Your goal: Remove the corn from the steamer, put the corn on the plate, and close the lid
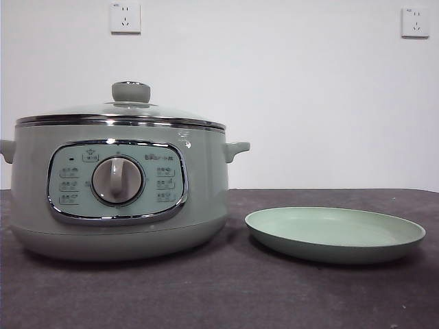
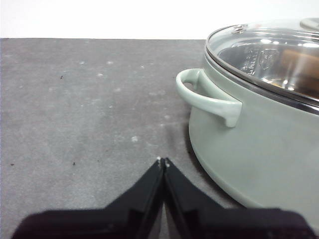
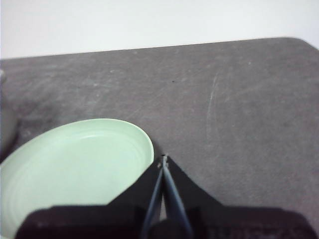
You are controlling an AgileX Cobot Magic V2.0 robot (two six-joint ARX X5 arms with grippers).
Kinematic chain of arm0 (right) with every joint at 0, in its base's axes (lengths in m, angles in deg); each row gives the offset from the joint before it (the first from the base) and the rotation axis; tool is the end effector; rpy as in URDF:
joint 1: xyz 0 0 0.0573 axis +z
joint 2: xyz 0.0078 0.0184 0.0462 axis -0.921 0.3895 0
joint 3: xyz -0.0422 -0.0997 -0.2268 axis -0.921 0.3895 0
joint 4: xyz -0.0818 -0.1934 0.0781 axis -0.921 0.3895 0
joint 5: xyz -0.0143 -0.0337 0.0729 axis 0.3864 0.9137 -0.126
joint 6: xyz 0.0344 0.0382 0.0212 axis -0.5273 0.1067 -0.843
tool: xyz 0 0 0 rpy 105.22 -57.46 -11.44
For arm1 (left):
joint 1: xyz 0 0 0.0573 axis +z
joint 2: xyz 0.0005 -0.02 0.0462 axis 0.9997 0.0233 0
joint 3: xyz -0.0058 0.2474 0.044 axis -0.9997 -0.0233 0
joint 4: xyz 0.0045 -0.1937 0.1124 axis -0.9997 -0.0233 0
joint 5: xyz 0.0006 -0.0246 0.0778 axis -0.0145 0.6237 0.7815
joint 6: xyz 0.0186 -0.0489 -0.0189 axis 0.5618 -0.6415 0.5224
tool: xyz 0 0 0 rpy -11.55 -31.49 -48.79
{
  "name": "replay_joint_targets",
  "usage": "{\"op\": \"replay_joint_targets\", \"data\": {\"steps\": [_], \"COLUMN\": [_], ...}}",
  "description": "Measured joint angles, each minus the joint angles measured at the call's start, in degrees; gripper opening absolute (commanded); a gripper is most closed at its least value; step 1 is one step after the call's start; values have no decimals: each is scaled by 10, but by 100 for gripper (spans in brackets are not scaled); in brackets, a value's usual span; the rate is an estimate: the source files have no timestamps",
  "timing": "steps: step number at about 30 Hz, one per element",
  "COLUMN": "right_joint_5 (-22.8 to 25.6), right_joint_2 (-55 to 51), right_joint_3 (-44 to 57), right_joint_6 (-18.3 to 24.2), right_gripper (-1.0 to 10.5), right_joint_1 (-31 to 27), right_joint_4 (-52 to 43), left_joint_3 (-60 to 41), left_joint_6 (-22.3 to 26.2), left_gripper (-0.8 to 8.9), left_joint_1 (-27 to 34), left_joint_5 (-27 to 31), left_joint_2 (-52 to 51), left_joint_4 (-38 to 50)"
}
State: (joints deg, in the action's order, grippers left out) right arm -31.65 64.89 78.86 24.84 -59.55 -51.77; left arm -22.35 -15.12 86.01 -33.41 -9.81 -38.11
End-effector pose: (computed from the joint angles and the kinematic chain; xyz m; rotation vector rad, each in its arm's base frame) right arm 0.0818 0.0108 0.1505 0.0575 0.1650 0.1227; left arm 0.0796 -0.0038 0.1514 -0.0494 0.2116 -0.0452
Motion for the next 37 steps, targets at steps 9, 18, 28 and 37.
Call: {"op": "replay_joint_targets", "data": {"steps": [9,18,28,37], "right_joint_5": [-2,-19,-48,-162], "right_joint_2": [0,20,135,278], "right_joint_3": [0,-35,-171,-304], "right_joint_6": [-183,-215,-205,-139], "right_gripper": [1,-10,-8,0], "right_joint_1": [0,0,0,0], "right_joint_4": [-2,41,74,105], "left_joint_3": [0,23,153,257], "left_joint_6": [-86,-107,-111,-102], "left_gripper": [-5,-8,-8,-8], "left_joint_1": [0,0,0,0], "left_joint_5": [-54,-70,-82,-167], "left_joint_2": [0,1,68,186], "left_joint_4": [3,-28,-87,-90]}}
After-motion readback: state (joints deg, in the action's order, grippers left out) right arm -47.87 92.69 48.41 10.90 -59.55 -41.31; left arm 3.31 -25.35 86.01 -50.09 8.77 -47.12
